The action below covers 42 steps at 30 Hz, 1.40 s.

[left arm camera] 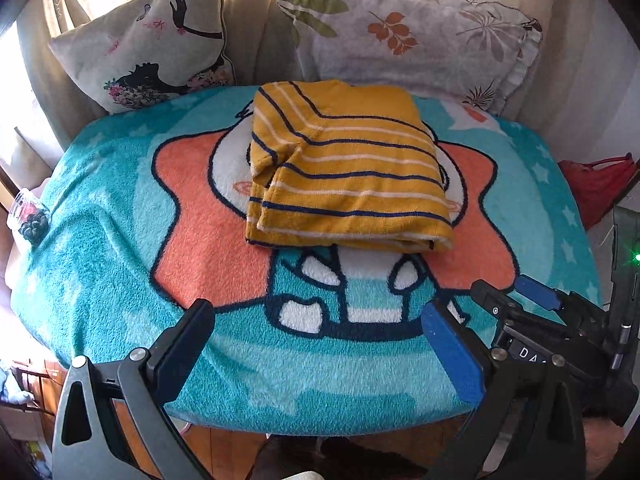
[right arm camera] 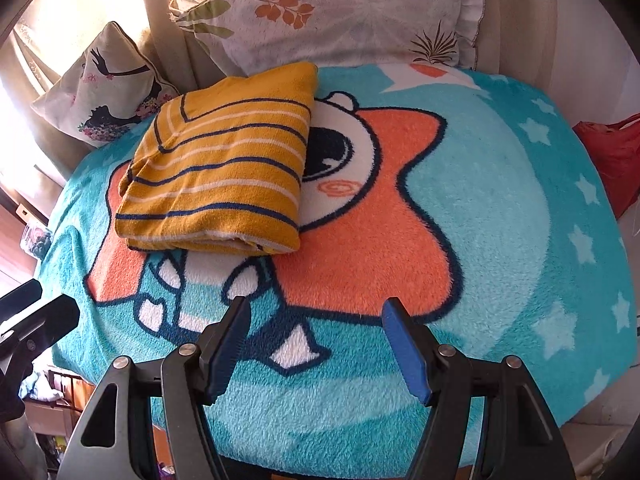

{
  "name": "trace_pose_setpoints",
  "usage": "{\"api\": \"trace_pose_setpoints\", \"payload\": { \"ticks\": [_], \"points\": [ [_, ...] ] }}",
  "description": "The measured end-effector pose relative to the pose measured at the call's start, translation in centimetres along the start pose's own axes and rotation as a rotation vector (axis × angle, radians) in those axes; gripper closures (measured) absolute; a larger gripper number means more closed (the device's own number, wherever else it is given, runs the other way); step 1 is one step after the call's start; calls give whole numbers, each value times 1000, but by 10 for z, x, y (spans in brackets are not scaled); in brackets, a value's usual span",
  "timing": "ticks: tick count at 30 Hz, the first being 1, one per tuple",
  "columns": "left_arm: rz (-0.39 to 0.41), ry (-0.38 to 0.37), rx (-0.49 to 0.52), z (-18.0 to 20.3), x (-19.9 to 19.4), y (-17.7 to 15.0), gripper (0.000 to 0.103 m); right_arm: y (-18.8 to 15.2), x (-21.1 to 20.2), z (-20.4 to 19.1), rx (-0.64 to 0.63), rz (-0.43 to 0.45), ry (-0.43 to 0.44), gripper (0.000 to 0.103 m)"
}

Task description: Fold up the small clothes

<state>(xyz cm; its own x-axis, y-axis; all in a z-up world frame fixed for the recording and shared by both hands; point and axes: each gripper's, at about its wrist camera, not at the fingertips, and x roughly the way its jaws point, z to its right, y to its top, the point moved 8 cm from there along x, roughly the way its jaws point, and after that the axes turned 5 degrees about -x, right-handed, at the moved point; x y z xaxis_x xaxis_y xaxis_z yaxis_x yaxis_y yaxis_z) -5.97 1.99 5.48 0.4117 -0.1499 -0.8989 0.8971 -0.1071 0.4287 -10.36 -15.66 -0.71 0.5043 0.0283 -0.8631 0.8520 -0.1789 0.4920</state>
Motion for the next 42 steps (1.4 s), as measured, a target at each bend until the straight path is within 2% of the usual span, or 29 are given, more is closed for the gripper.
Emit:
{"api": "trace_pose_setpoints", "payload": {
  "ticks": [12, 34, 42],
  "points": [
    [-13, -7, 5, 5, 2, -2, 0, -2, -3, 0, -14, 4, -9, 30],
    [-105, 20, -92, -33, 28, -11, 0, 3, 27, -33, -87, -60, 23, 29],
    [-135, 15, -117, -37, 35, -15, 0, 3, 33, -39, -117, -72, 24, 29]
  ]
}}
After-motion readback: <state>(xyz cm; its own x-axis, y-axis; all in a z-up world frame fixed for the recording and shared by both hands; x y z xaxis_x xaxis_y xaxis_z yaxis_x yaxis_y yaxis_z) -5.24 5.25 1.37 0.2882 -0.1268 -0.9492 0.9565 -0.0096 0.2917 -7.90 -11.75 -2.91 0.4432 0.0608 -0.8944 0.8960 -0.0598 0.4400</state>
